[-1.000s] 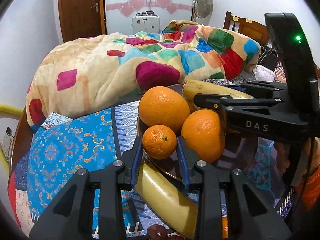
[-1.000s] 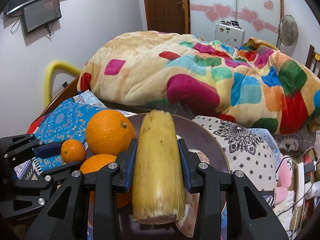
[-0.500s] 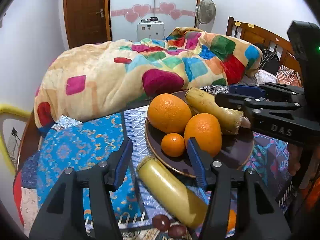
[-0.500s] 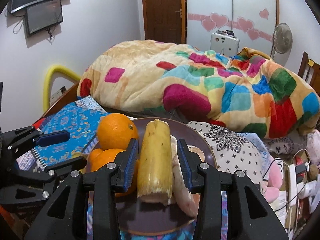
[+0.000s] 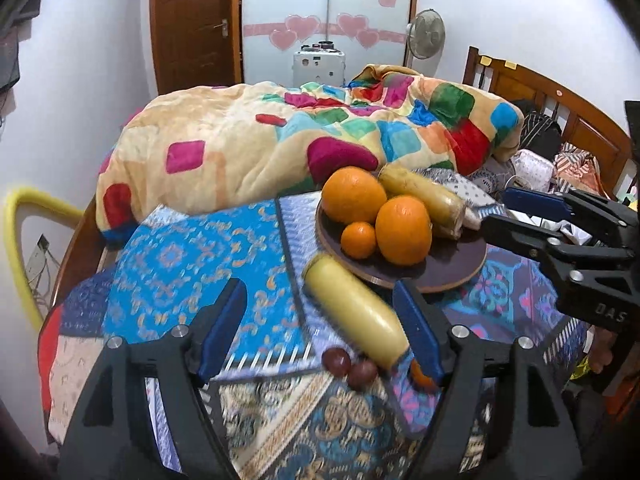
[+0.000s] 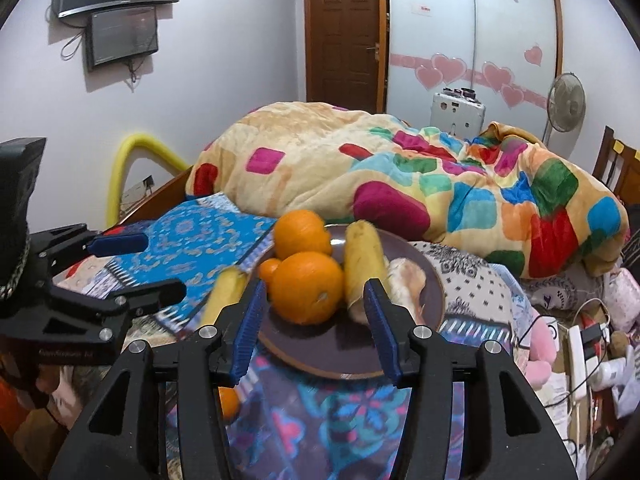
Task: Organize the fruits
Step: 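Grasp a tangerine on the cloth with right tool while left tool grasps a red date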
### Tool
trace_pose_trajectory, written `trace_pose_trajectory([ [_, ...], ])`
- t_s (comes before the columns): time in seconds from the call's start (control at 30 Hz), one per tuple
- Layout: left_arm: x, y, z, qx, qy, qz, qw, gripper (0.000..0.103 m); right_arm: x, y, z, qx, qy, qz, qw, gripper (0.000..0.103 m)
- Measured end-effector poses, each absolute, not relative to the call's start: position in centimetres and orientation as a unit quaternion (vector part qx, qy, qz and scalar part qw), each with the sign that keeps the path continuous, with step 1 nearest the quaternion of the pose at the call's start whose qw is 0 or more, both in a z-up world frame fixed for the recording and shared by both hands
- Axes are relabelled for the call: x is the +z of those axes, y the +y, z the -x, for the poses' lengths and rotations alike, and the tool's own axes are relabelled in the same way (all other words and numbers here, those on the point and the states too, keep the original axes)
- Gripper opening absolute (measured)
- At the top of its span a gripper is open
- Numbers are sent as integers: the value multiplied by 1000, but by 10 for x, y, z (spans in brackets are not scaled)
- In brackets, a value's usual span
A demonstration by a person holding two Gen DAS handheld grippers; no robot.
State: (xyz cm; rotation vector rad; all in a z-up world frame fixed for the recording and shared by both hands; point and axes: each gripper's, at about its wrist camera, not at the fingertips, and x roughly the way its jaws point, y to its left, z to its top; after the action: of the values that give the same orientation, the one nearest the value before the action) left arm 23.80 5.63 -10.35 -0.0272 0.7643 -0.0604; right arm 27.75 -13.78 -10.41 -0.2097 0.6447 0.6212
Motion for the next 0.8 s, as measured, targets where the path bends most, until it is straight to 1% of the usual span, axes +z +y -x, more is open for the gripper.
trace_pose_trajectory([
  [0.1, -109, 58, -226, -27, 380, 15, 924, 75, -108, -138, -265, 299, 307, 106, 897, 48],
  [0.27, -120, 60, -207, -26, 391, 19, 920, 75, -120, -136, -246, 306, 312, 107, 893, 52],
  [0.53, -140, 61, -188, -33, 407, 31, 912, 75, -149, -128, -226, 322, 334, 110, 879, 53],
  [0.57, -143, 60, -186, -35, 408, 31, 912, 73, -151, -126, -225, 322, 336, 110, 878, 53],
  [0.6, -144, 60, -185, -36, 409, 29, 912, 69, -155, -125, -225, 324, 340, 110, 876, 53],
  [0.73, -150, 58, -184, -44, 413, 27, 909, 56, -168, -118, -226, 328, 353, 109, 869, 53],
  [0.8, -153, 56, -186, -50, 415, 27, 908, 44, -172, -117, -226, 332, 356, 107, 867, 53],
])
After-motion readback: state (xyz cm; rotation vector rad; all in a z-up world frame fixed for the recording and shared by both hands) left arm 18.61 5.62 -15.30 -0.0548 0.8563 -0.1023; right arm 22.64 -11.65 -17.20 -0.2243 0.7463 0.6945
